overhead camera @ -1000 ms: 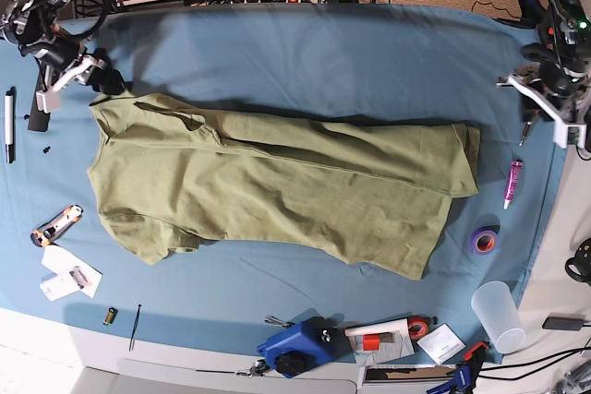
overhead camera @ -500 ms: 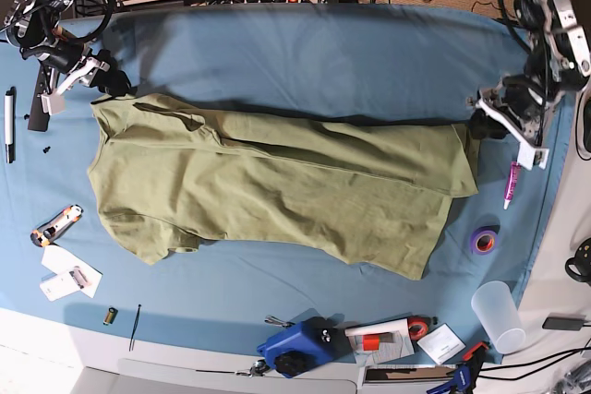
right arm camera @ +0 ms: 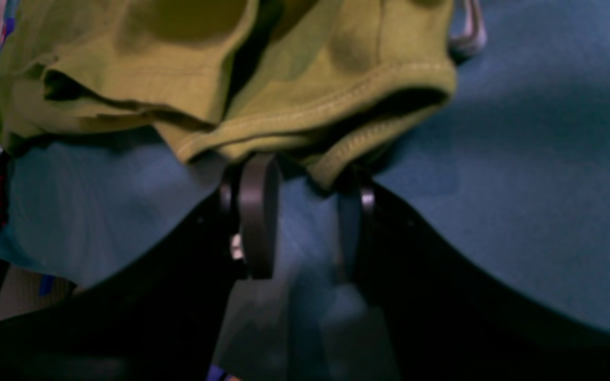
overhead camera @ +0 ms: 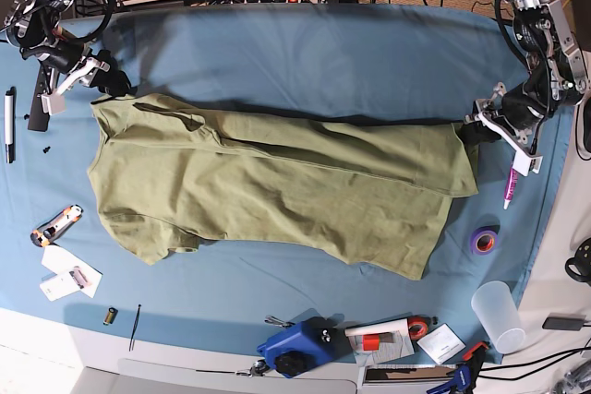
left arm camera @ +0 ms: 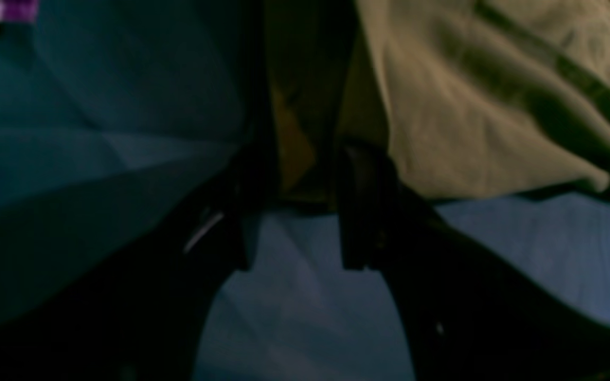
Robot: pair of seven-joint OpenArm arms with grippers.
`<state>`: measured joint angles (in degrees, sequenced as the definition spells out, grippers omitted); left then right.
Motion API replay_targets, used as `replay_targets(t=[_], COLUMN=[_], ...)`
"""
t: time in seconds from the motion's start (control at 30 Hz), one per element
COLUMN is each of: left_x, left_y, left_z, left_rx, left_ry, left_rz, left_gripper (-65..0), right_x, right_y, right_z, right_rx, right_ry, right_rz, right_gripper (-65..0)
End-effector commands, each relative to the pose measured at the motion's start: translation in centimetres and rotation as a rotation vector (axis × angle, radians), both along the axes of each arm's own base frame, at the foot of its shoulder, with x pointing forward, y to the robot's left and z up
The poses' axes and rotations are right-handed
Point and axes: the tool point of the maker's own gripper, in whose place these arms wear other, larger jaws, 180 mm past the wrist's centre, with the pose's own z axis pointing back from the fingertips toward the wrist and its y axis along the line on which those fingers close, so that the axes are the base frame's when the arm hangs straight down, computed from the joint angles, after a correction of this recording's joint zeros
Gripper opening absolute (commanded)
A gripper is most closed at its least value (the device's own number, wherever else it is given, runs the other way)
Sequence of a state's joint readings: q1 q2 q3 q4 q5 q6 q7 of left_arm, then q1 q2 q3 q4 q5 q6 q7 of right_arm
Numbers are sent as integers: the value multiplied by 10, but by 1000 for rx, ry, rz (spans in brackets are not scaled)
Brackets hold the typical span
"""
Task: Layout the t-shirt on the table in an organized manner, then fold the t-shirt properly
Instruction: 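Lower the left gripper to the shirt's folded edge and grasp it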
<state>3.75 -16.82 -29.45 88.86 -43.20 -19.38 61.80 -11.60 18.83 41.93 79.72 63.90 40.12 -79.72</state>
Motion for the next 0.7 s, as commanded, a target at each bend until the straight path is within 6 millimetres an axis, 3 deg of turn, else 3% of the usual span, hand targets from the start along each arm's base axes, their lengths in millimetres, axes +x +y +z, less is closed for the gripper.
replay_targets(t=[0.0, 0.07, 0.13, 0.23, 0.27, 0.5, 0.67], left_x=[10, 11, 13, 12, 12, 5, 10], left_y=[4, 3, 4, 1, -1, -7, -15], left_z=[12, 7, 4, 3, 4, 6, 25], left_rx=[1, -7, -18, -39, -54, -69, -68], left_ry=[-47, -41, -30, -24, -23, 16, -33], left_rz=[-2, -10, -4, -7, -11, -39, -81], left_gripper=[-409, -409, -436, -580, -644, -650, -650], right_x=[4, 4, 6, 9, 9, 21, 30], right_y=[-5, -5, -5, -5, -5, -14, -25], right_z=[6, 6, 7, 9, 9, 24, 43], right_rx=[-17, -18, -18, -19, -19, -13, 0], right_ry=[-9, -10, -14, -23, -24, -85, -156], right_rz=[6, 6, 6, 6, 6, -34, -60], right_gripper=[-451, -460, -514, -643, -650, -650, -650])
